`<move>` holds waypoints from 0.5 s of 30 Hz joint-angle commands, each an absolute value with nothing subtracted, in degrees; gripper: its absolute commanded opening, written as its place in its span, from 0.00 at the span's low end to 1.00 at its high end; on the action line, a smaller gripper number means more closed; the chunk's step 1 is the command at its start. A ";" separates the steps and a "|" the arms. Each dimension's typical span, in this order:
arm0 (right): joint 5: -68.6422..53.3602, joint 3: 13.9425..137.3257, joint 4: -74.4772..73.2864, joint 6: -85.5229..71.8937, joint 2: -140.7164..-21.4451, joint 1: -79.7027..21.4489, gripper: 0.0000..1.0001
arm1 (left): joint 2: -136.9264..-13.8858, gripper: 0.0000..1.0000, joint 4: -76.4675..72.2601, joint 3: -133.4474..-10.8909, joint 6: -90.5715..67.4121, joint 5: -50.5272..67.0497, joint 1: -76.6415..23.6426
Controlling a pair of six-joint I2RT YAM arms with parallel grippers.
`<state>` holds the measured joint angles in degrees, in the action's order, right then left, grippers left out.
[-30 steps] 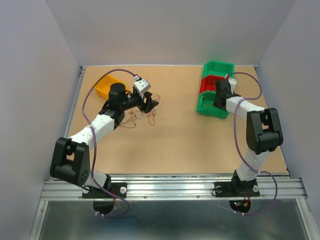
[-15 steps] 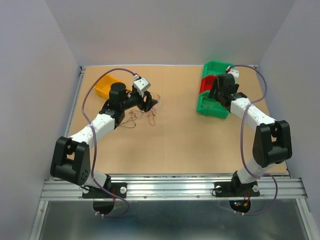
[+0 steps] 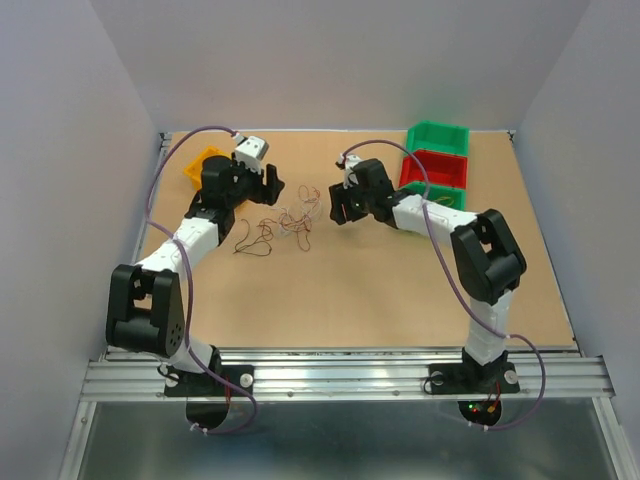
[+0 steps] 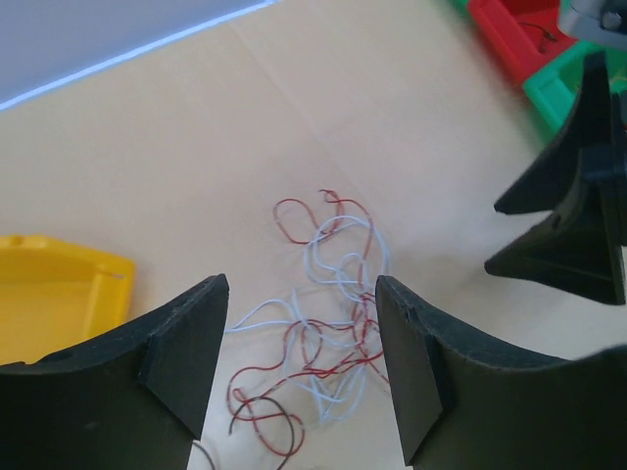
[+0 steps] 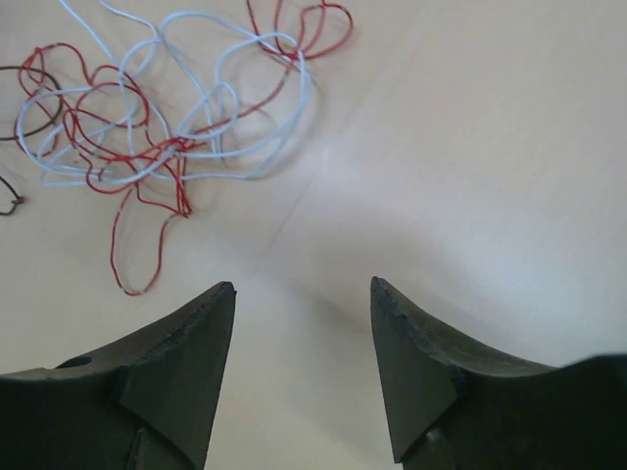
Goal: Untangle the cables
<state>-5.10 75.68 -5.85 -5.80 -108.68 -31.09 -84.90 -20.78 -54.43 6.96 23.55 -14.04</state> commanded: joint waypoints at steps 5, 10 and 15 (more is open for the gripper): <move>-9.67 89.54 1.93 -11.41 -119.60 -31.11 0.56 | -86.74 0.72 -22.94 -58.53 2.64 26.18 -9.49; -8.61 93.16 4.83 -14.32 -124.18 -31.46 0.56 | -90.35 0.72 -20.31 -61.26 2.90 26.19 -9.49; -4.93 95.01 7.91 -15.82 -126.74 -32.34 0.56 | -94.21 0.72 -18.37 -63.28 3.25 26.89 -9.49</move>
<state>-7.90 90.65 1.91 -13.67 -126.04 -31.31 -92.64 -19.25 -60.05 3.49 25.47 -9.37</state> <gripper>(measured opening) 0.557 0.723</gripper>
